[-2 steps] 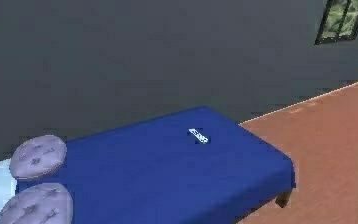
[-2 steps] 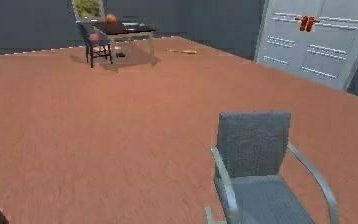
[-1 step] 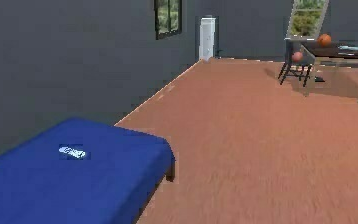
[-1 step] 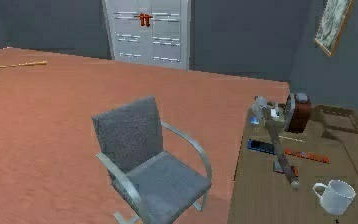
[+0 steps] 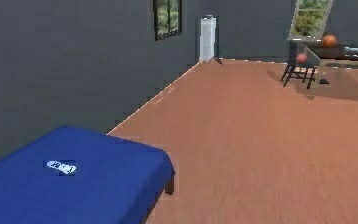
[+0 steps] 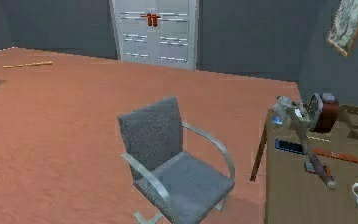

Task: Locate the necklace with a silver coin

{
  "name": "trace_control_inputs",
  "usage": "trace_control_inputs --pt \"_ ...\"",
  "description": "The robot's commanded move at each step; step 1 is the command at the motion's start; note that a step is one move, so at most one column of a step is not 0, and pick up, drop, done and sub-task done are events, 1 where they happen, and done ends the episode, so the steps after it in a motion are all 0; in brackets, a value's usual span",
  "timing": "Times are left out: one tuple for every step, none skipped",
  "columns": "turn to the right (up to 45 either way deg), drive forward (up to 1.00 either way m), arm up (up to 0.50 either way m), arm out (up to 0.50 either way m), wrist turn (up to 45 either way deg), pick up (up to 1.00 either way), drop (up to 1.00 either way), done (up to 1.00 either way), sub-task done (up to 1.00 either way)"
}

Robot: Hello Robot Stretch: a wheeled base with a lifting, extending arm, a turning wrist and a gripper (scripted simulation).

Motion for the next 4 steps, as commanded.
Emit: trace_control_inputs --pt "30.0 0.0 0.0 0.0 0.0 0.0 0.0 0.0 0.0" --pt "0.0 1.0 0.0 0.0 0.0 0.0 0.0 0.0 0.0" --pt "0.0 1.0 0.0 0.0 0.0 0.0 0.0 0.0 0.0" --pt "0.0 1.0 0.0 0.0 0.0 0.0 0.0 0.0 0.0"
